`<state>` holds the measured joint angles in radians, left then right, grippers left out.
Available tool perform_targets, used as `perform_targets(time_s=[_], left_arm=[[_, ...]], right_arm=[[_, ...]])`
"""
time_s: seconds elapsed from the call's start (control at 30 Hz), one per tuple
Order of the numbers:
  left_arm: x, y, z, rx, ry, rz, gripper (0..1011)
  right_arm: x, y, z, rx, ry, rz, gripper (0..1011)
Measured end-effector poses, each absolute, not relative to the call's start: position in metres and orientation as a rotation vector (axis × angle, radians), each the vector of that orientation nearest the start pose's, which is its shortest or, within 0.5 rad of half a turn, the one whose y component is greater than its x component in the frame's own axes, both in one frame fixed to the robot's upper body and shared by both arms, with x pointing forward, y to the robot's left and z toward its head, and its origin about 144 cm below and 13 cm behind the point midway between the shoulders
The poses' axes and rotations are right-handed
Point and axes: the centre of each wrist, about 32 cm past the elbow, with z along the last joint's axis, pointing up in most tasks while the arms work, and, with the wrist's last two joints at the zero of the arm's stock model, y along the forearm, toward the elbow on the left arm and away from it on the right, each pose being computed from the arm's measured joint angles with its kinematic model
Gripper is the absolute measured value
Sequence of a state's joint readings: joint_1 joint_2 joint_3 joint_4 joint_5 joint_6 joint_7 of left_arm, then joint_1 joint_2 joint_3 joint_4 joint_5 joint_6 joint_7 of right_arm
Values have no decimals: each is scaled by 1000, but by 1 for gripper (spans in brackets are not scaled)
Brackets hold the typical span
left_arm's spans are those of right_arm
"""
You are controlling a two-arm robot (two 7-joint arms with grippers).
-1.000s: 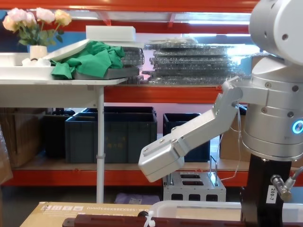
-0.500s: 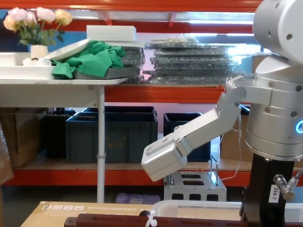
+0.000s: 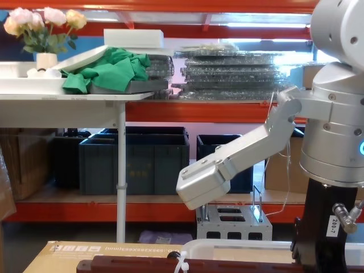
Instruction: Use one hand to grasp the basket and place it at the designated location.
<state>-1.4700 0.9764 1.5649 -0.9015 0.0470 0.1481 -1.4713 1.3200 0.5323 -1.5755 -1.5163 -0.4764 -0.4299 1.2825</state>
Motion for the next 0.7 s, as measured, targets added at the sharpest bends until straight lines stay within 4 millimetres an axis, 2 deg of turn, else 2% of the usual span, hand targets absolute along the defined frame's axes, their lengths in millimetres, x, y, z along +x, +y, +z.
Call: perform_targets(time_s=[0.13, 0.3, 0.7], left_arm=[[616, 497, 1394, 1629, 169, 176, 0], [616, 497, 1394, 1629, 168, 176, 0], [616, 497, 1394, 1629, 169, 176, 0]], right_arm=[[553, -108, 1334, -1358, -1287, 1012, 1001], [559, -123, 1364, -1337, -1303, 931, 1001], [560, -130, 1377, -1323, -1311, 897, 1000]])
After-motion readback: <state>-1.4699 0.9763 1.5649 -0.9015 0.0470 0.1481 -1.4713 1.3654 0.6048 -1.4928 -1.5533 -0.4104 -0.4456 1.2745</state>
